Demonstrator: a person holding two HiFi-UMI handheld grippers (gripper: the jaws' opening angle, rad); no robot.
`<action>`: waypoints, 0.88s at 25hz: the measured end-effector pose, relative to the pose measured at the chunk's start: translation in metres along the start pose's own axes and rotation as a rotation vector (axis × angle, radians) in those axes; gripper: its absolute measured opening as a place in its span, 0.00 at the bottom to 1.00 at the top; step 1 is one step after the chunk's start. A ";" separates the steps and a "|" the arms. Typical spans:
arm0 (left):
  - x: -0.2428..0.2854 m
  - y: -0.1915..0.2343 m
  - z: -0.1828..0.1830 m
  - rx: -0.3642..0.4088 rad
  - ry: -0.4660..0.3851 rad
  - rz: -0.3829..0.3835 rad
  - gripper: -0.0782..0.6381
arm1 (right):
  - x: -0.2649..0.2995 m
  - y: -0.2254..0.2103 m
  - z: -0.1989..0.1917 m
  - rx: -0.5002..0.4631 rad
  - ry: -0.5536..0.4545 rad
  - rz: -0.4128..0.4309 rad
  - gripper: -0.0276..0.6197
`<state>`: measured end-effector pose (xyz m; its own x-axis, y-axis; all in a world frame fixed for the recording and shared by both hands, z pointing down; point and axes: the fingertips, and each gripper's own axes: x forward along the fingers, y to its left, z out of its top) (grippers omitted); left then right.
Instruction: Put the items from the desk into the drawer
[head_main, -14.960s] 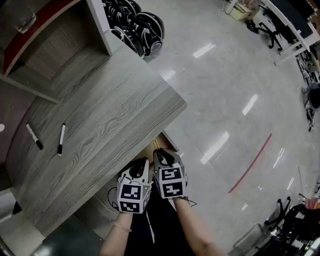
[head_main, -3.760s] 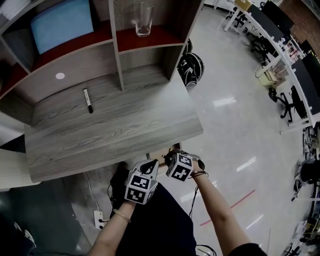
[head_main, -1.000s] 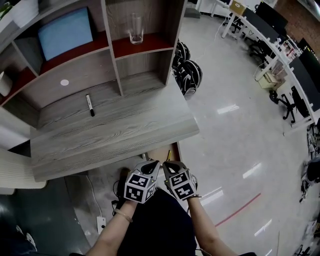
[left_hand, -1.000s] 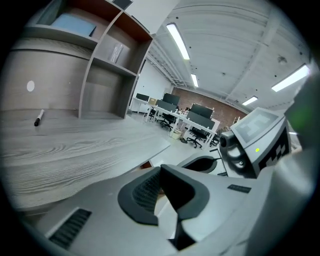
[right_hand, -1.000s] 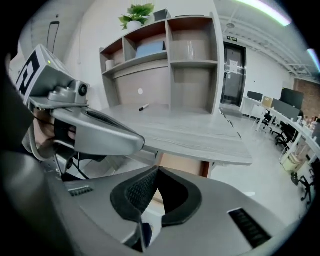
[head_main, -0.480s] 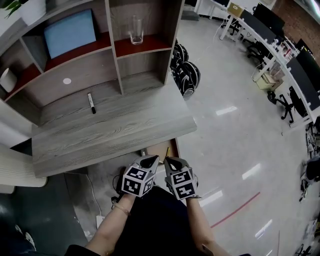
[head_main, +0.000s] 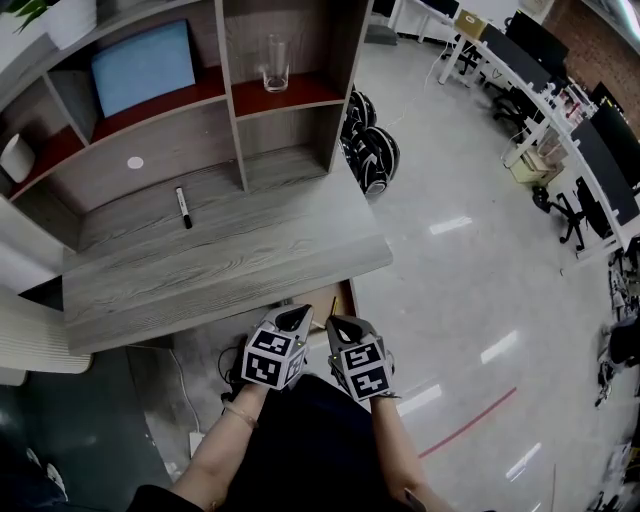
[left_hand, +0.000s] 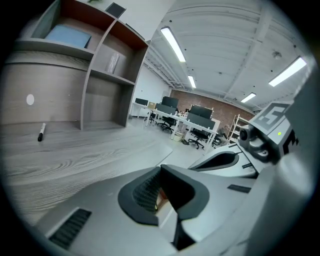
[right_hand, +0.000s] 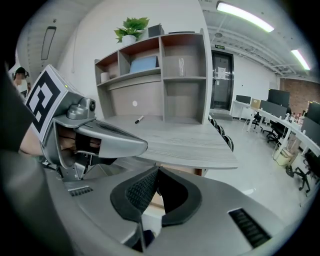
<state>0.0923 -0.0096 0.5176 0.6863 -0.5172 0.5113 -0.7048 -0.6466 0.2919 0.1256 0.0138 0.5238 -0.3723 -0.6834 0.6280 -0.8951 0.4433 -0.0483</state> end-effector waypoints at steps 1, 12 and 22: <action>-0.002 0.003 0.000 0.002 0.000 0.013 0.15 | 0.000 0.001 0.001 -0.007 0.003 0.005 0.07; -0.028 0.066 0.007 -0.031 -0.009 0.167 0.15 | 0.040 0.026 0.041 -0.028 -0.017 0.083 0.07; -0.064 0.139 0.015 -0.116 -0.034 0.303 0.15 | 0.088 0.063 0.085 -0.081 -0.002 0.175 0.07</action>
<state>-0.0474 -0.0751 0.5131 0.4469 -0.6961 0.5618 -0.8921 -0.3938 0.2217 0.0162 -0.0676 0.5102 -0.5211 -0.5932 0.6136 -0.7941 0.6006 -0.0938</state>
